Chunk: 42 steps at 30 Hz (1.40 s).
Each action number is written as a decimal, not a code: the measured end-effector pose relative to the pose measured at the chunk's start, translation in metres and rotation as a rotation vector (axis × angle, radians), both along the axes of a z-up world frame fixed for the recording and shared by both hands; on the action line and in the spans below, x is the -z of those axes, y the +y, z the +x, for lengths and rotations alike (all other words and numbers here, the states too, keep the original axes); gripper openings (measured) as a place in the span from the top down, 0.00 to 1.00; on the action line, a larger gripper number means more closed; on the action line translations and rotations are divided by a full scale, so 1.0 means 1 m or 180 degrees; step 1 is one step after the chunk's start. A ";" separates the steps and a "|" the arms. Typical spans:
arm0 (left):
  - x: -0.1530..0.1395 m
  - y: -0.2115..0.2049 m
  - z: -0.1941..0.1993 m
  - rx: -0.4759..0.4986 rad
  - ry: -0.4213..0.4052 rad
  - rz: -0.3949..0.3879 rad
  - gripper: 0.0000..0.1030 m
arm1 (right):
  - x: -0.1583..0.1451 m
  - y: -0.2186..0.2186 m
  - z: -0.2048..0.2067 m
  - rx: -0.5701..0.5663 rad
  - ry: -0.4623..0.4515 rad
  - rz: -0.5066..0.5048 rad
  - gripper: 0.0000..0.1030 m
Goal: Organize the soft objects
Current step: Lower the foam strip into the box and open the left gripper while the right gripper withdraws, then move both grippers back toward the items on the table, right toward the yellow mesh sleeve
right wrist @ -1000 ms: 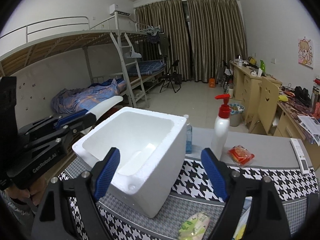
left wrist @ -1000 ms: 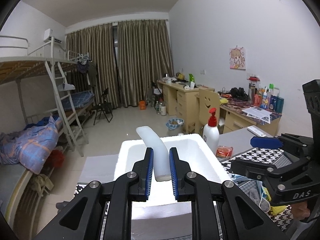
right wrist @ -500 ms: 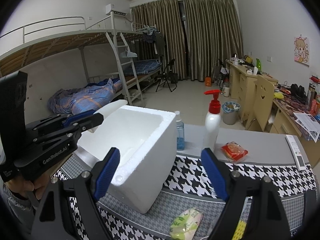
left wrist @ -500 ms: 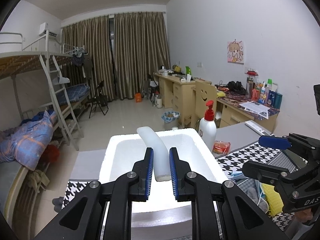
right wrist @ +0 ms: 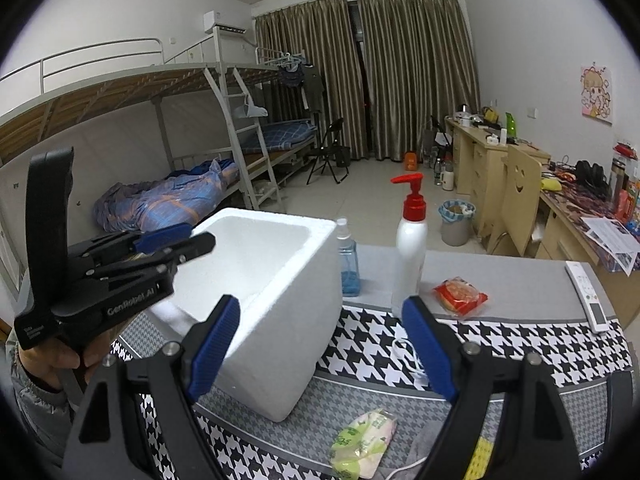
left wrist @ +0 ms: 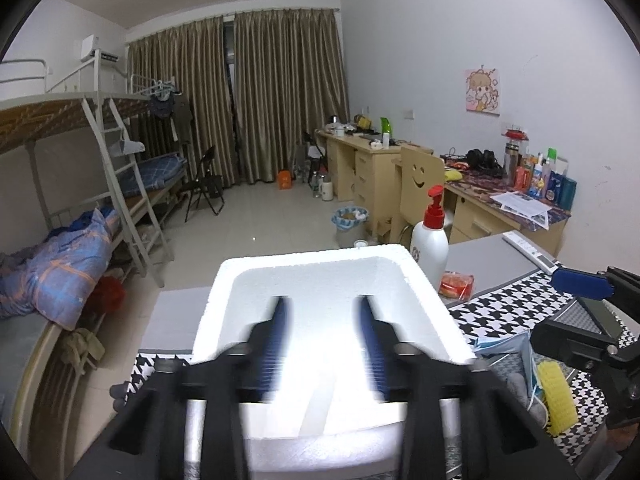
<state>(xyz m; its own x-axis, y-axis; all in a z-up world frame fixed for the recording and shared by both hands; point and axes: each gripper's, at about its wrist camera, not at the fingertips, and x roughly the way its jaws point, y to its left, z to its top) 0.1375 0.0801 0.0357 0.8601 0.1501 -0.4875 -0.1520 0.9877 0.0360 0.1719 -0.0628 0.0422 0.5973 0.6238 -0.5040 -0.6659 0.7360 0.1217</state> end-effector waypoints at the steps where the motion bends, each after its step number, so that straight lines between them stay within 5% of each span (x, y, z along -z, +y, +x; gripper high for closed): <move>1: 0.000 0.002 -0.001 -0.0009 -0.0025 -0.0025 0.26 | 0.000 -0.001 0.000 0.0000 -0.0001 0.0004 0.16; 7: -0.003 0.003 -0.007 -0.0058 -0.0113 -0.0033 0.06 | 0.000 -0.006 -0.001 0.0020 0.0006 0.0030 0.16; 42: -0.018 -0.035 -0.053 0.0084 -0.0417 -0.0044 0.01 | -0.006 -0.042 -0.024 0.0179 -0.0164 0.0117 0.16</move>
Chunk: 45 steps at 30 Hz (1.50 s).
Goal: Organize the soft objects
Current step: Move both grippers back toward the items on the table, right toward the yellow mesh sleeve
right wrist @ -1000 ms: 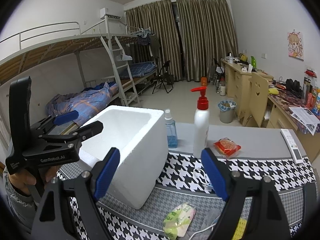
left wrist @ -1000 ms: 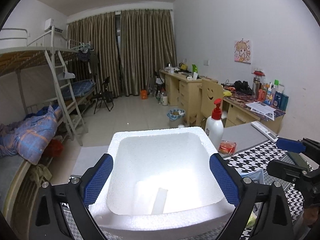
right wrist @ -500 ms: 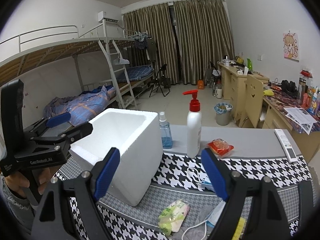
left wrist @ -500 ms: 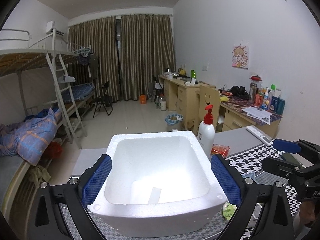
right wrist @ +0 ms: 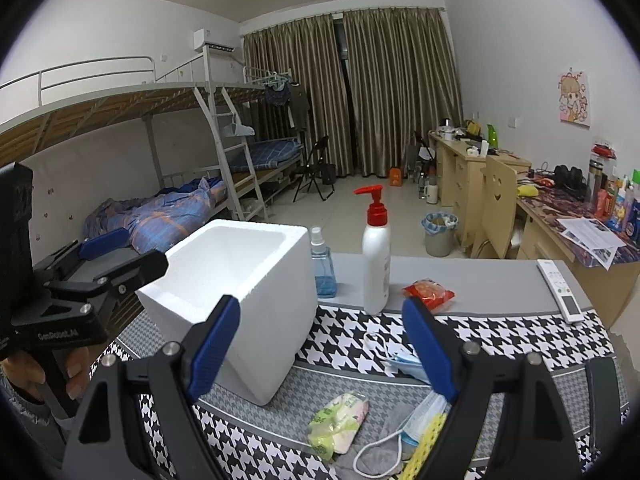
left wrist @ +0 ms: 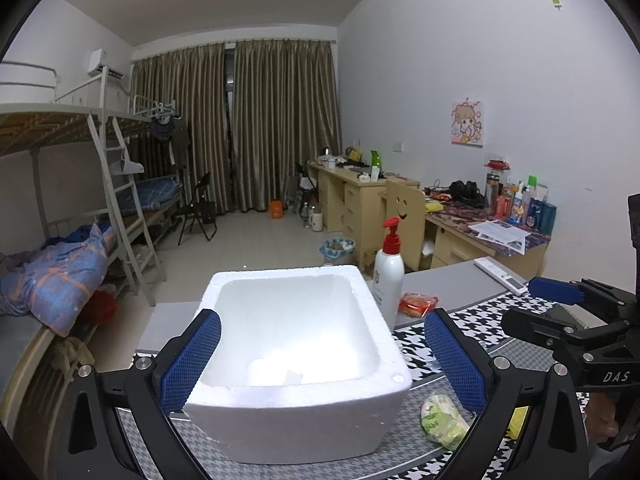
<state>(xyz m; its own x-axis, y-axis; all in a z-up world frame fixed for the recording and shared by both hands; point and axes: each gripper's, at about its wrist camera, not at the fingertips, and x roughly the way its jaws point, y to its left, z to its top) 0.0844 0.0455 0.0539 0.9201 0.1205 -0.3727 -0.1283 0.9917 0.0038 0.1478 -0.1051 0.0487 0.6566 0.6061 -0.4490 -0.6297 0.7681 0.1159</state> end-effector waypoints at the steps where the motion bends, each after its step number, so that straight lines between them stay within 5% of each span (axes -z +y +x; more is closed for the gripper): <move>1: 0.000 -0.001 -0.001 0.0004 -0.0006 0.0006 0.01 | 0.000 -0.001 -0.001 0.0001 -0.0004 -0.0002 0.16; 45: 0.030 -0.051 -0.026 0.0347 -0.0028 -0.0066 0.01 | 0.029 -0.046 -0.029 0.0304 -0.0129 -0.0001 0.16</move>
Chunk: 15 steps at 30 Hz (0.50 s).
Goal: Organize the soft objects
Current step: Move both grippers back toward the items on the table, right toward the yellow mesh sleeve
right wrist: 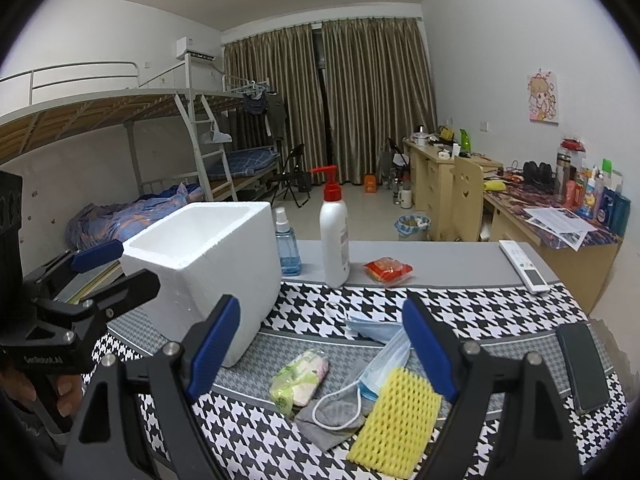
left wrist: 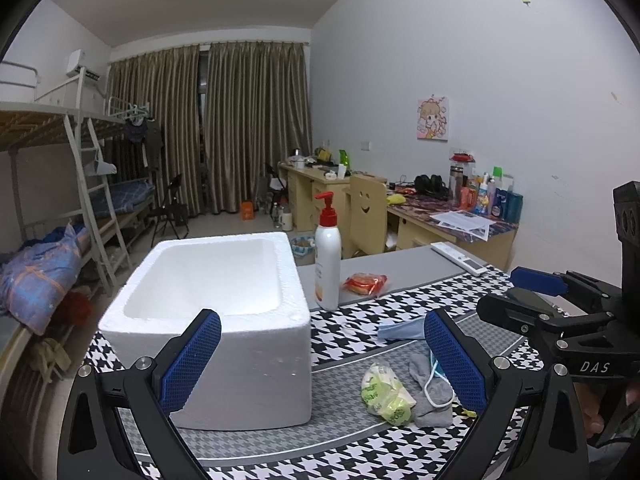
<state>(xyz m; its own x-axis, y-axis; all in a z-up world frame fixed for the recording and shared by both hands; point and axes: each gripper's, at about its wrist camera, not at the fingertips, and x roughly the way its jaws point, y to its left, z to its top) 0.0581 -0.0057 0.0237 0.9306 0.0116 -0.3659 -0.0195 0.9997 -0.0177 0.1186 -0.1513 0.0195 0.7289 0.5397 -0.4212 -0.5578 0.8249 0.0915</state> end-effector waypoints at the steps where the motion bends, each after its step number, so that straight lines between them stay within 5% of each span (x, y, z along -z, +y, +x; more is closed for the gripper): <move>1: 0.001 -0.001 0.000 0.0012 0.0007 -0.0007 0.01 | 0.001 -0.001 0.000 0.0015 0.0000 -0.0003 0.16; 15: 0.014 -0.019 0.009 0.0145 0.0092 -0.0009 0.01 | 0.013 -0.018 0.000 0.0160 0.0064 -0.0034 0.16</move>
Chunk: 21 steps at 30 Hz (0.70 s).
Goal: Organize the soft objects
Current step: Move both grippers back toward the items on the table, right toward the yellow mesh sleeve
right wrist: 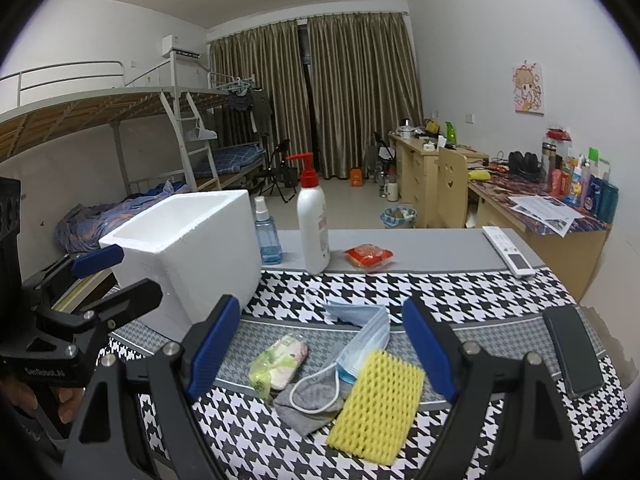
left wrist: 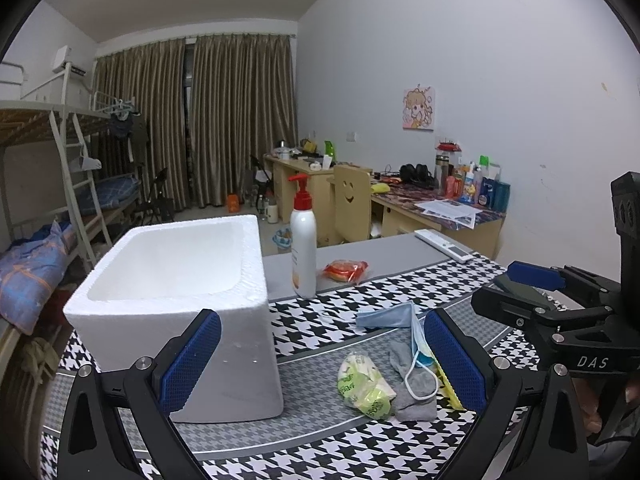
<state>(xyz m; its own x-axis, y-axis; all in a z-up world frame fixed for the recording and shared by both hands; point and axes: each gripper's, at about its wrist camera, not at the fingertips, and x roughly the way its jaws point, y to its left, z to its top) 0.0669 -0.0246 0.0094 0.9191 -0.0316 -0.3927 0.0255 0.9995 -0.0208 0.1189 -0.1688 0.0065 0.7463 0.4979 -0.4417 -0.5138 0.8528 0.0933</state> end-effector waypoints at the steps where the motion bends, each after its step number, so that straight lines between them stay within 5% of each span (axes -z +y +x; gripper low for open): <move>1: 0.001 -0.001 0.001 0.0006 0.0011 -0.0005 0.01 | 0.001 -0.001 0.001 0.0009 0.0010 0.0004 0.16; 21: 0.024 -0.020 0.019 0.0059 0.0221 0.0055 0.01 | 0.014 -0.016 0.017 0.0109 0.0172 -0.0059 0.16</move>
<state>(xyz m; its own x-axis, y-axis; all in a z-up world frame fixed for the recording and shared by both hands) 0.0862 -0.0444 -0.0144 0.8890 -0.0411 -0.4561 0.0431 0.9991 -0.0059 0.1360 -0.1846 -0.0074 0.7375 0.4640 -0.4907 -0.4790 0.8716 0.1043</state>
